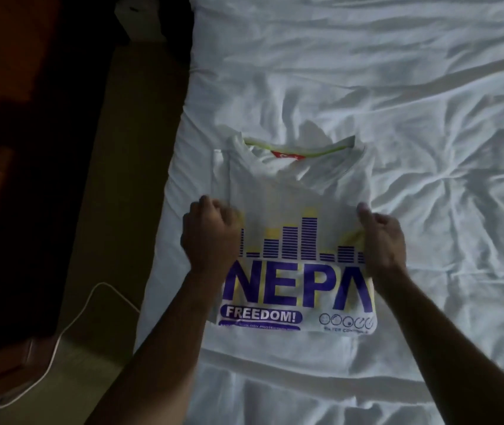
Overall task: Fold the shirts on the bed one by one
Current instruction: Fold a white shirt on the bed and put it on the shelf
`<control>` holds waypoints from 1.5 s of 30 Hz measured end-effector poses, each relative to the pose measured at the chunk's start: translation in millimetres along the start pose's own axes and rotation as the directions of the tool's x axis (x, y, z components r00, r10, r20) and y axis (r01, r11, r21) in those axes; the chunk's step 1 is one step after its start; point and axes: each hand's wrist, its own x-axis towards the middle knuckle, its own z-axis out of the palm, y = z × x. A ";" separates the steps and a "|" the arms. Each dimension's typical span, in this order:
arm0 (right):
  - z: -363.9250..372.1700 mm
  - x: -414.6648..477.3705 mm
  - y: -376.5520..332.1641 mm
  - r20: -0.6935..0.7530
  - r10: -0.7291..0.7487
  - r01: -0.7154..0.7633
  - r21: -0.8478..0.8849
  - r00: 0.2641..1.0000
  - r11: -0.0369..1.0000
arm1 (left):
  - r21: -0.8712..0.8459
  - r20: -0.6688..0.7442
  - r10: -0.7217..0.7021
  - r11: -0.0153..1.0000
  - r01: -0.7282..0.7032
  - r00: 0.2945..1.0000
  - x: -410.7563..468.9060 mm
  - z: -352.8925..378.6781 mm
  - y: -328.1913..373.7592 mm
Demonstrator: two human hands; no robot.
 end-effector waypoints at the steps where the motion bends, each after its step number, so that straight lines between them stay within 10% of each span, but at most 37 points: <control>1: 1.0 17.3 -12.5 0.037 0.053 -0.057 0.101 0.998 0.993 | -0.047 0.037 -0.011 0.999 0.013 0.999 16.7 6.4 9.2; 4: 4.3 60.5 -41.5 0.273 0.176 -0.268 0.351 0.946 0.897 | -0.109 0.263 -0.152 0.976 0.186 0.953 59.5 25.0 28.3; 8: 4.3 74.2 -69.1 0.496 0.119 -0.282 0.269 0.860 0.921 | -0.206 0.366 -0.210 0.931 0.300 0.906 85.4 42.9 26.9; 13: 10.2 85.1 -70.5 0.266 0.033 -0.138 0.388 0.963 0.911 | -0.334 0.236 -0.211 0.899 0.283 0.949 82.9 37.8 18.4; 17: 17.3 82.7 -61.6 -0.029 -0.092 0.094 0.060 0.995 0.994 | -0.325 0.212 -0.265 0.889 0.323 0.941 78.6 35.8 15.7; 28: -12.3 27.6 -3.3 0.221 0.090 -0.079 -0.061 0.971 0.995 | -0.163 0.425 -0.333 0.887 0.433 0.841 30.7 2.2 0.8; 39: 6.3 -34.3 52.5 -0.015 -0.075 0.066 -0.331 0.997 0.941 | 0.026 0.121 -0.206 0.979 0.205 0.971 -64.8 11.5 -36.0; 42: 7.1 -39.1 52.6 -0.105 -0.377 0.257 -0.563 0.920 0.785 | 0.124 -0.041 -0.062 0.990 0.066 0.997 -69.1 3.0 -30.5; 45: 18.8 -53.6 45.7 0.208 -0.620 0.571 -0.673 0.756 0.470 | 0.193 -0.020 0.231 0.956 -0.223 0.973 -81.1 10.3 -6.8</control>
